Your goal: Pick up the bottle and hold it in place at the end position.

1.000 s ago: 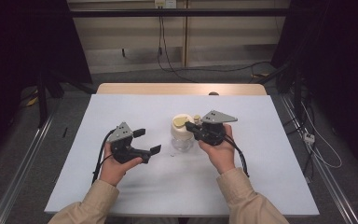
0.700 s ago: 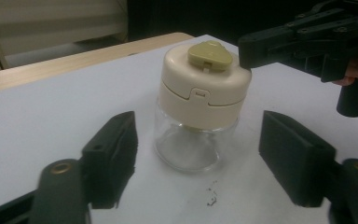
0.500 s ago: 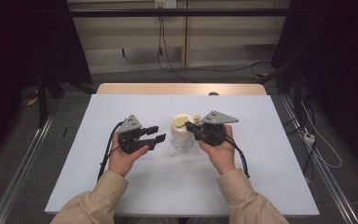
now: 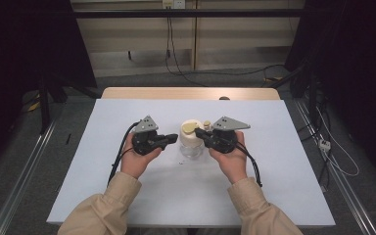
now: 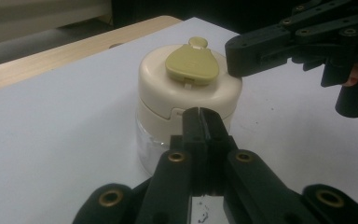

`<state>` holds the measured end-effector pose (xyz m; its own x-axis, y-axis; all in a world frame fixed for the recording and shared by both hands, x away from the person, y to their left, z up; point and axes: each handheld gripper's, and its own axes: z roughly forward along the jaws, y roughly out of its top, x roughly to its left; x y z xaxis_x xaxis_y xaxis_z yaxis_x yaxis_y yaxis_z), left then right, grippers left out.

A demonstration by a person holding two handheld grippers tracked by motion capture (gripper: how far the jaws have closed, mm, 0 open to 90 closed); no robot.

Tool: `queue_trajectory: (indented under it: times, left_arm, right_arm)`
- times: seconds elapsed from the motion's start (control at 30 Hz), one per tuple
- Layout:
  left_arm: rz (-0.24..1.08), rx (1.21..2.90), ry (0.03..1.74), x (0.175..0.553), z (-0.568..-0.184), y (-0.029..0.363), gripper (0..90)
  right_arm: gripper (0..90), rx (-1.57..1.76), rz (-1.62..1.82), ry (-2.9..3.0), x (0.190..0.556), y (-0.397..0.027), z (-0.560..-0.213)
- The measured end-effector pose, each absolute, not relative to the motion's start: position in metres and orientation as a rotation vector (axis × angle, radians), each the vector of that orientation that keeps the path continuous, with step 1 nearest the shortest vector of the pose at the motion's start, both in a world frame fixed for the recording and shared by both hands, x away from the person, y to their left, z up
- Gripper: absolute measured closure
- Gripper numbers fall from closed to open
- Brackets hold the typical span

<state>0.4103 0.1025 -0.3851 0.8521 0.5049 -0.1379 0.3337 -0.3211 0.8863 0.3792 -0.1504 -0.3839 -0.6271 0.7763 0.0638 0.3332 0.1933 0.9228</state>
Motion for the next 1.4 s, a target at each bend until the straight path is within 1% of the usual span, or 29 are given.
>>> queue_trajectory:
  times: [0.8,1.4]
  left_arm:
    - [0.201,1.983,0.634,0.422,-0.38,0.085,90.0]
    - [0.201,1.985,0.639,0.426,-0.378,0.085,90.0]
  right_arm:
    - [90.0,1.041,1.43,2.061,0.379,-0.151,-0.384]
    - [90.0,1.043,1.428,2.059,0.379,-0.151,-0.384]
